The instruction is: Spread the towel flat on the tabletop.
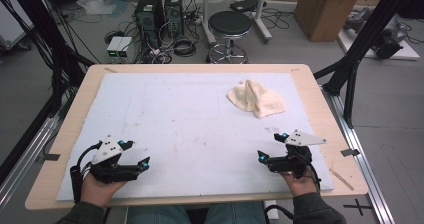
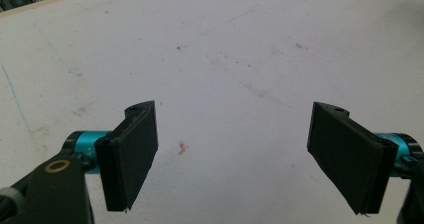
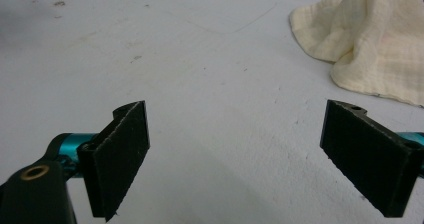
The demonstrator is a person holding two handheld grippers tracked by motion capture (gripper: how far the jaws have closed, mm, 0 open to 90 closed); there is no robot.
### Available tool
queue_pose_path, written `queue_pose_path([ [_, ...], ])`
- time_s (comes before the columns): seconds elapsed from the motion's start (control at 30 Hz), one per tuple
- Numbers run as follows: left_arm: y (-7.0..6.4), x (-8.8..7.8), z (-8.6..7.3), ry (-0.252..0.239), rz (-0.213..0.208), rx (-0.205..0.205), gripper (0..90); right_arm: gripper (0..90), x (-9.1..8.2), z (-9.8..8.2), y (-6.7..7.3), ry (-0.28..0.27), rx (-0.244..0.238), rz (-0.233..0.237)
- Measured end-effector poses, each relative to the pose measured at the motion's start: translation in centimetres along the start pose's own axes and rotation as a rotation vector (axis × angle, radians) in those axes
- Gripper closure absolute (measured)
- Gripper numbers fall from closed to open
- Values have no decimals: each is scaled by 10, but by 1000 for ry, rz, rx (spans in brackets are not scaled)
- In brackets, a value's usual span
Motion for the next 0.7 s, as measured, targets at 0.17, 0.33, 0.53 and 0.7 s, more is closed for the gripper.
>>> queue_pose_path([
  [0.17,1,2,-1,3,-3,-3,207,116,1,-1,-1,6,4,1],
  [0.33,0,1,-1,5,-7,0,207,116,0,-1,-2,-4,3,-2],
  [0.53,1,1,0,-1,-1,0,207,116,-1,0,-1,-4,8,-1],
  [0.7,-1,1,0,-6,-6,-3,207,116,-1,0,-1,-3,10,-3],
])
Point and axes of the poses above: each handheld gripper's, and its own axes: x roughly forward along the jaws, z roughly out of its top, y roughly to its left, the point moved 8 cm from there along x, roughly forward along the jaws, and after that the axes turned 15 degrees about -z, right-handed, at the moved point
